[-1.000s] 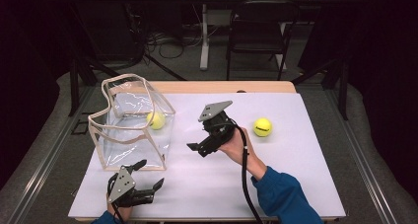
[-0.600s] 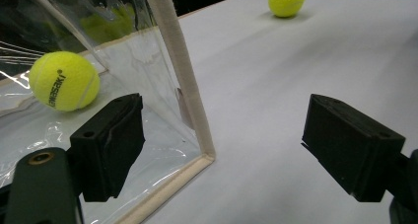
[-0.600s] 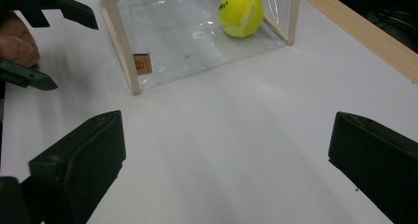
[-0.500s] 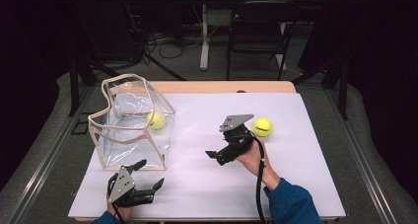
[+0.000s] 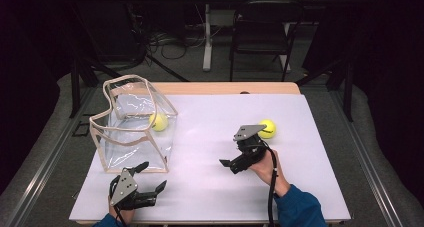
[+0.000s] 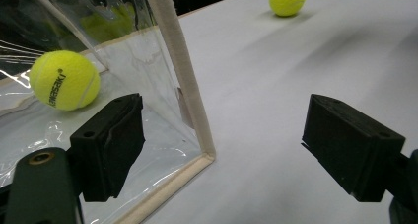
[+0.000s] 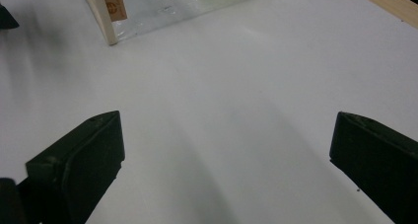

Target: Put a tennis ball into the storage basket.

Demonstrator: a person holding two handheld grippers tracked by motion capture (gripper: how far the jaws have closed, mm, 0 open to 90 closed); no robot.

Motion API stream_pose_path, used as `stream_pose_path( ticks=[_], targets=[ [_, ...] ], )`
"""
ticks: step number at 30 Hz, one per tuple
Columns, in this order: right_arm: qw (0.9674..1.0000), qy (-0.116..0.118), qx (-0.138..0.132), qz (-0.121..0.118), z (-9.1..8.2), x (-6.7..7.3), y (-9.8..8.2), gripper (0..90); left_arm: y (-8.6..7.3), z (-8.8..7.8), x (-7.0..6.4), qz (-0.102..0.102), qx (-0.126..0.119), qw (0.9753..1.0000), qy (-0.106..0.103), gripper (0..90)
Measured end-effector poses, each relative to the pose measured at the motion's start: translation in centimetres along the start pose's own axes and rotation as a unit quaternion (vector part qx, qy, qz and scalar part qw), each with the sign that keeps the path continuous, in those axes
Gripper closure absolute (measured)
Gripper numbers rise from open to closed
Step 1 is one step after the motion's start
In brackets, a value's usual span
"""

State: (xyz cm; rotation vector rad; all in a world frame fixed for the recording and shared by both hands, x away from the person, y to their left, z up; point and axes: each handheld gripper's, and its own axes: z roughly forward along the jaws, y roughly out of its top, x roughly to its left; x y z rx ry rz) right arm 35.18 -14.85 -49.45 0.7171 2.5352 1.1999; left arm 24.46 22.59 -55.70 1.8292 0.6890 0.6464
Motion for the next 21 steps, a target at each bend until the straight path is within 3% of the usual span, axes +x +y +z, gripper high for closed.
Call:
stream_pose_path(
  ticks=[12, 21],
  targets=[
    [0.9998, -0.009, -0.003, 0.015, -0.7, -0.7, -1.7, 0.0, 0.0, 0.0, 0.0, 0.0, 0.0, 1.0, -0.003, 15.9],
    [0.9997, -0.007, 0.012, 0.02, -0.3, -0.9, -2.6, 0.0, 0.0, 0.0, 0.0, 0.002, 0.001, 1.0, -0.003, 15.9]
  ],
)
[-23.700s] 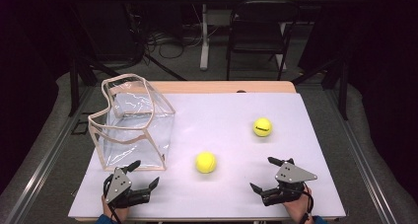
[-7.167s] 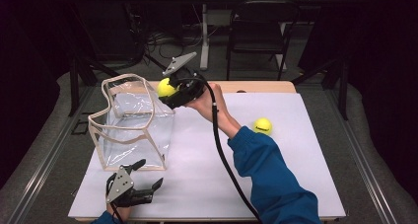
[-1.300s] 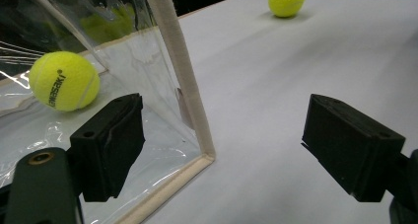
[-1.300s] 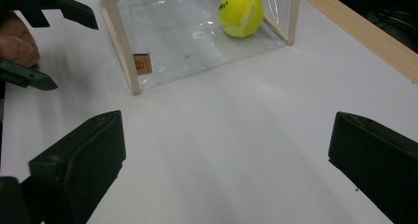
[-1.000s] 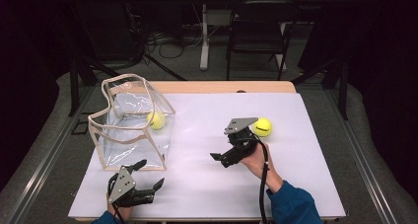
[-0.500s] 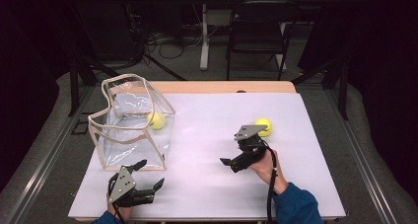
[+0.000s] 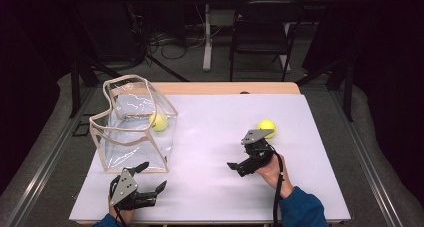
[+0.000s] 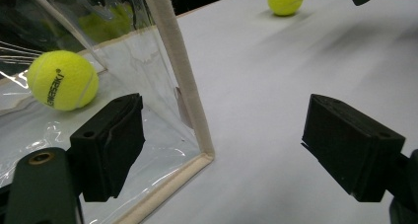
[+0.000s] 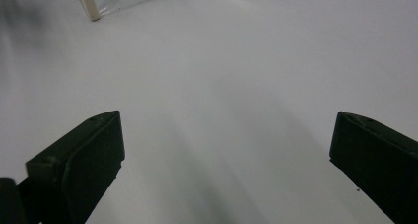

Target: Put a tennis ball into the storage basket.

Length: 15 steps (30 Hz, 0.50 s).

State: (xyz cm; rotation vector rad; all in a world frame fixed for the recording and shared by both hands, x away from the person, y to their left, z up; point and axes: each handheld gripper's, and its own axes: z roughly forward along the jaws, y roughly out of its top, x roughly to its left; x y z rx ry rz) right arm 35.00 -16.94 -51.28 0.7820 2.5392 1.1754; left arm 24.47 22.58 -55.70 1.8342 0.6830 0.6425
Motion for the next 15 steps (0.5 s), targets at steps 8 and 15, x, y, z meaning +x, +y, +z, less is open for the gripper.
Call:
stream_pose_path(
  ticks=[8, 15],
  targets=[
    [0.9998, -0.014, 0.006, 0.01, -0.3, -0.8, -0.6, 0.0, 0.0, 0.0, 0.0, -0.001, -0.001, 1.0, -0.002, 15.9],
    [0.9995, -0.026, 0.01, 0.016, -0.7, -1.6, -0.8, 0.0, -0.1, 0.0, 0.1, -0.003, -0.002, 1.0, -0.003, 15.9]
  ],
)
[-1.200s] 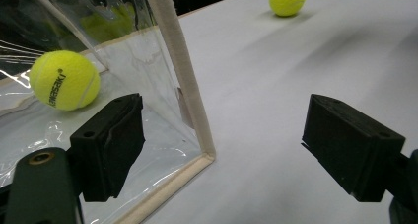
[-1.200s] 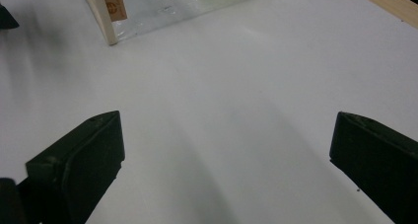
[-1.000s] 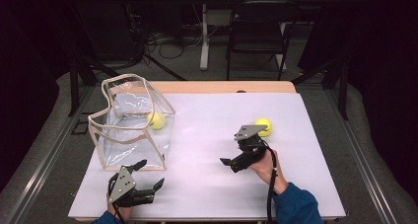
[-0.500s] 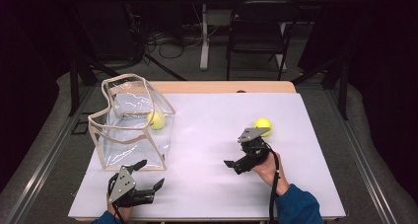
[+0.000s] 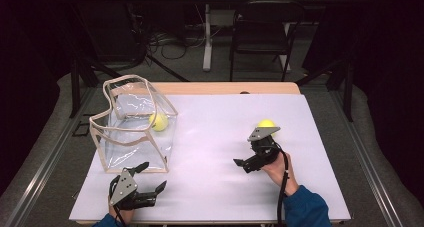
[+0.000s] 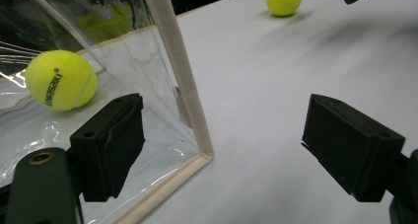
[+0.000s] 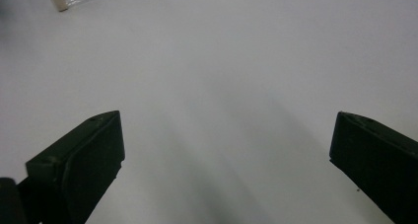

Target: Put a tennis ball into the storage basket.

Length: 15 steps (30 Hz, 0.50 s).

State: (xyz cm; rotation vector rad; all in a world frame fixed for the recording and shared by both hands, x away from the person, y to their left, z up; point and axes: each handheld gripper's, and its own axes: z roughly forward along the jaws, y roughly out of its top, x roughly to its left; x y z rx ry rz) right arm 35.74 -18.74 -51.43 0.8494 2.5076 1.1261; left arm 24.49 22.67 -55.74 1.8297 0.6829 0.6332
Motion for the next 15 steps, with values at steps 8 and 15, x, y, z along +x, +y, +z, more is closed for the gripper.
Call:
stream_pose_path(
  ticks=[8, 15],
  targets=[
    [0.9999, -0.011, 0.003, 0.01, -0.3, -0.9, -0.3, 0.0, 0.0, -0.1, -0.1, 0.005, 0.003, 1.0, 0.0, 15.9],
    [0.9997, -0.017, 0.008, 0.015, -0.3, -1.7, -0.4, 0.0, 0.1, 0.0, -0.2, 0.005, 0.004, 1.0, 0.001, 15.9]
  ],
)
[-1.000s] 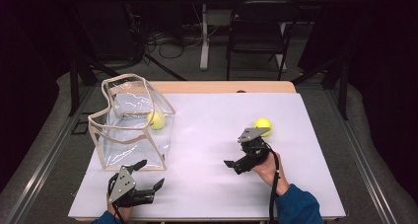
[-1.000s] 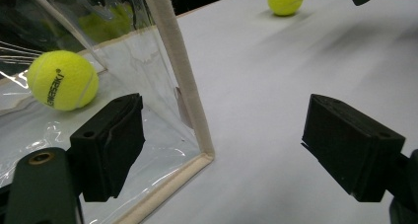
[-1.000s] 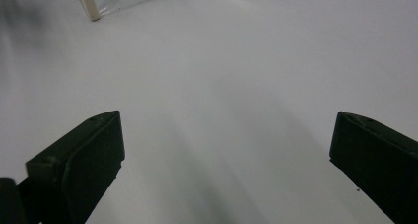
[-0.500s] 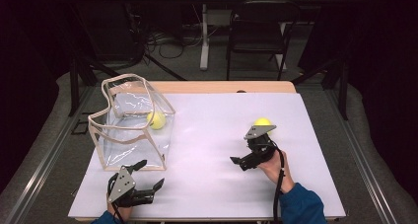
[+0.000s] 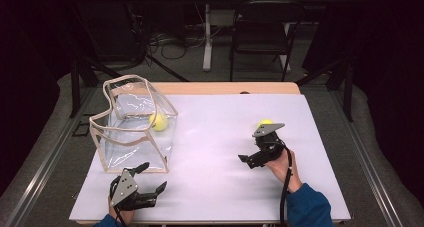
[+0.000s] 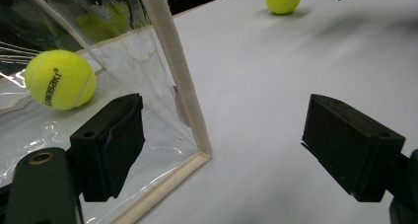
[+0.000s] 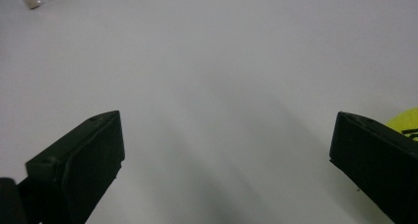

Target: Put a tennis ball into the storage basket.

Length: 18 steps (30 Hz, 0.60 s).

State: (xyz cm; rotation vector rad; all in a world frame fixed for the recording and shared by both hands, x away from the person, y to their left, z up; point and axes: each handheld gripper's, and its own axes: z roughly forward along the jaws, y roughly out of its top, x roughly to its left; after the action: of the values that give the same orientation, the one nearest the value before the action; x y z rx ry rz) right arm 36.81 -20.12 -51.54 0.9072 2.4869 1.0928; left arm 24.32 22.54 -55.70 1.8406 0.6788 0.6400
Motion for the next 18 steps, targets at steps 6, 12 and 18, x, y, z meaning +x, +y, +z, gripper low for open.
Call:
stream_pose_path(
  ticks=[6, 12, 18],
  targets=[
    [0.9999, -0.011, -0.007, 0.005, -0.6, -0.4, 0.4, 0.0, 0.0, 0.0, 0.0, 0.001, 0.0, 1.0, -0.001, 15.9],
    [0.9995, -0.028, -0.011, 0.008, -1.2, -1.0, 0.7, 0.0, 0.0, 0.1, 0.0, 0.001, 0.0, 1.0, -0.001, 15.9],
    [0.999, -0.037, -0.014, 0.018, -1.7, -1.8, 0.7, 0.0, 0.0, 0.0, 0.0, 0.003, 0.001, 1.0, 0.0, 15.9]
  ],
)
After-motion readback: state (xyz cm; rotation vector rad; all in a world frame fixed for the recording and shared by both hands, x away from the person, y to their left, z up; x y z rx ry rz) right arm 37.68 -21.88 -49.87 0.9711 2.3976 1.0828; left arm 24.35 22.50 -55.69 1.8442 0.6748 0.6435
